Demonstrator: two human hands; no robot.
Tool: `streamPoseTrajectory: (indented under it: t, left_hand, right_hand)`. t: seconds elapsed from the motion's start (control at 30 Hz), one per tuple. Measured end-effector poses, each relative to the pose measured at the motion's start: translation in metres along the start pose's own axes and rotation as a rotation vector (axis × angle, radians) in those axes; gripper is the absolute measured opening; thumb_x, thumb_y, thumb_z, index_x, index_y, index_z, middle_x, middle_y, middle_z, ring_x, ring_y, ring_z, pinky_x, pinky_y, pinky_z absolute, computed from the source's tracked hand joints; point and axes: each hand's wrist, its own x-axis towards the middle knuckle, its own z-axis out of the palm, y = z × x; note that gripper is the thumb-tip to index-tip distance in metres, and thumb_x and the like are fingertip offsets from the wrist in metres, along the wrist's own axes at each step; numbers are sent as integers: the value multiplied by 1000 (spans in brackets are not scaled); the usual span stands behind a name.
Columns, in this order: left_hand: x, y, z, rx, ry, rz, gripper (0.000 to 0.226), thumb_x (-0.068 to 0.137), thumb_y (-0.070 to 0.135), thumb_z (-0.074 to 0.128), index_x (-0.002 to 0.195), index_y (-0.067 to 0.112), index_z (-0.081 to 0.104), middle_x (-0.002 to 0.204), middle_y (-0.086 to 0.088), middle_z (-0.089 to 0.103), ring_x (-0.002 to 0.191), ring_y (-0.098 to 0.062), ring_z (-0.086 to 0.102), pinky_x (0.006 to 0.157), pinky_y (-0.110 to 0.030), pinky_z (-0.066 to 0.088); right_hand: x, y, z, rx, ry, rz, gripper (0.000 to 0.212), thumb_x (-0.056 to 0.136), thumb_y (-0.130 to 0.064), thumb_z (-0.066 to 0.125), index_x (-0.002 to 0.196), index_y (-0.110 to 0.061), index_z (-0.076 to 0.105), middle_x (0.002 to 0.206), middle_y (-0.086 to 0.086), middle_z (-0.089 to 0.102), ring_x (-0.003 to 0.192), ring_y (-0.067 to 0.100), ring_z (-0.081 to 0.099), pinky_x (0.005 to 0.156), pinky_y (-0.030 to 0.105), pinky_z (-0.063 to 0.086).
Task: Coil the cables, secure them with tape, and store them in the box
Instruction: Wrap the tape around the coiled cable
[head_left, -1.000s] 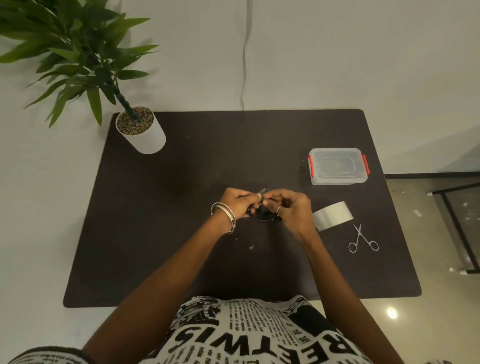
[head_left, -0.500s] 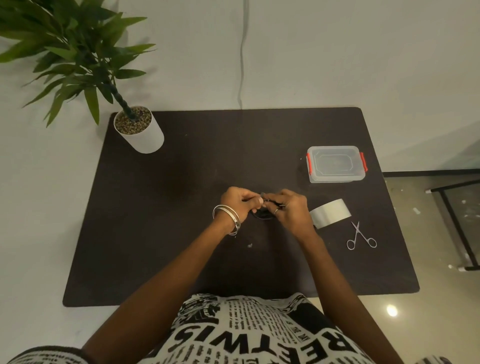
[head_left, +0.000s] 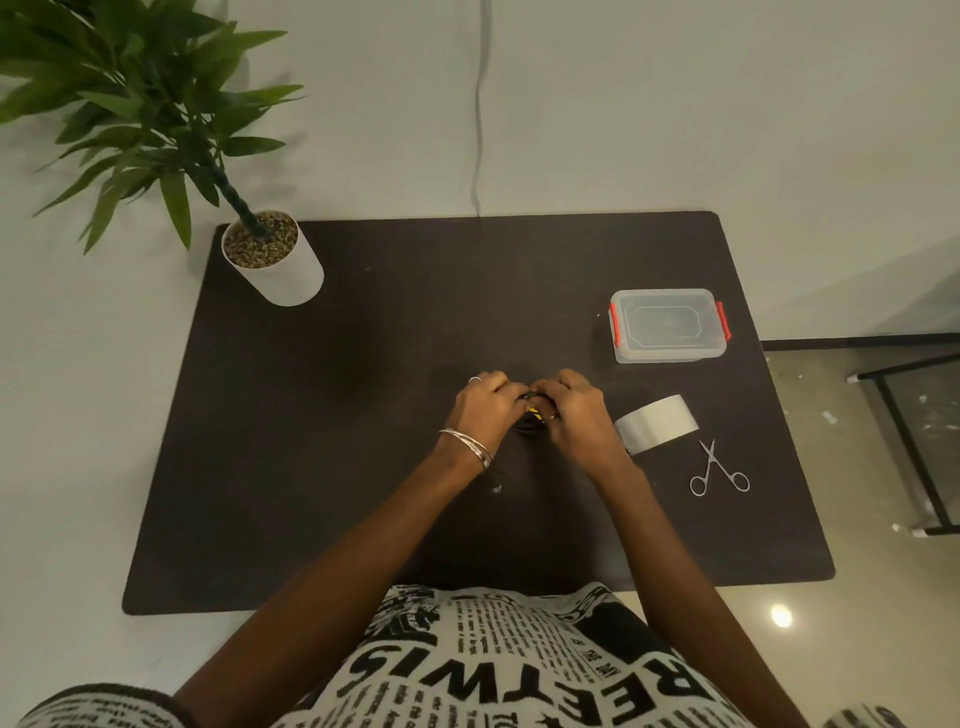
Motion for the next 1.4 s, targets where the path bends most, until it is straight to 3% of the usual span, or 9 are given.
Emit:
streamPoseTrajectory:
  t: [0.13, 0.3, 0.47, 0.53, 0.67, 0.87, 1.03, 1.17, 1.4]
  left_hand:
    - [1, 0, 3, 85, -42, 34, 37, 76, 33, 44, 64, 11, 70, 60, -3, 56, 51, -19, 58, 42, -17, 42]
    - [2, -3, 2, 127, -95, 34, 31, 77, 26, 46, 69, 6, 69, 67, -9, 56, 57, -24, 59, 44, -24, 50]
    - [7, 2, -7, -24, -311, -180, 29, 95, 19, 48, 115, 2, 62, 113, -16, 50, 106, -29, 48, 84, -33, 39]
    - [9, 2, -13, -94, -372, -209, 28, 94, 18, 50, 115, 5, 63, 112, -17, 52, 104, -30, 51, 85, -32, 39]
    - [13, -5, -24, -243, -493, -255, 20, 91, 17, 54, 103, 8, 67, 97, -13, 64, 92, -26, 59, 73, -25, 38]
    - [19, -11, -35, -458, -658, -360, 19, 94, 13, 51, 91, 3, 66, 75, 1, 61, 74, -12, 54, 64, -18, 41]
    - [20, -11, -37, -498, -676, -421, 18, 93, 6, 51, 88, -2, 67, 66, 2, 56, 62, -6, 49, 60, -16, 38]
    - [18, -11, -38, -547, -717, -509, 30, 93, 6, 47, 65, 9, 57, 61, 0, 50, 58, -8, 43, 55, -20, 33]
    - [16, -16, -30, -893, -690, -772, 26, 97, 9, 43, 78, 5, 60, 72, -6, 53, 69, -13, 48, 72, -27, 42]
  right_hand:
    - [-3, -5, -3, -156, -73, 70, 31, 89, -6, 57, 120, -10, 59, 114, 11, 55, 110, 28, 49, 80, 34, 27]
    - [-2, -10, -5, -228, -136, 136, 32, 92, -9, 52, 124, -11, 54, 124, 9, 51, 116, 25, 45, 89, 40, 30]
    - [-3, -3, -9, 0, -231, 167, 16, 94, -13, 51, 107, -10, 60, 110, 7, 58, 104, 24, 52, 91, 40, 36]
    - [-3, 1, -14, 158, -237, 160, 11, 93, -15, 56, 98, -9, 64, 96, 2, 60, 94, 23, 57, 87, 40, 44]
    - [-1, 0, -27, 255, -314, 122, 14, 90, -2, 56, 100, -6, 66, 91, -1, 58, 86, 15, 54, 69, 14, 38]
    - [3, -2, -28, 197, -358, 55, 15, 89, 3, 53, 100, -1, 63, 98, 13, 60, 85, 15, 51, 73, 18, 35]
    - [2, -2, -27, 229, -355, 71, 22, 89, 6, 53, 104, -5, 65, 102, 9, 61, 90, 14, 53, 74, 15, 39]
    - [0, -2, -26, 323, -318, 71, 32, 86, 7, 58, 113, -10, 65, 106, 1, 62, 98, 10, 57, 82, 6, 41]
    - [-1, -1, -22, 232, -222, -103, 34, 77, -2, 73, 110, -7, 67, 101, 6, 66, 89, 6, 53, 78, 1, 33]
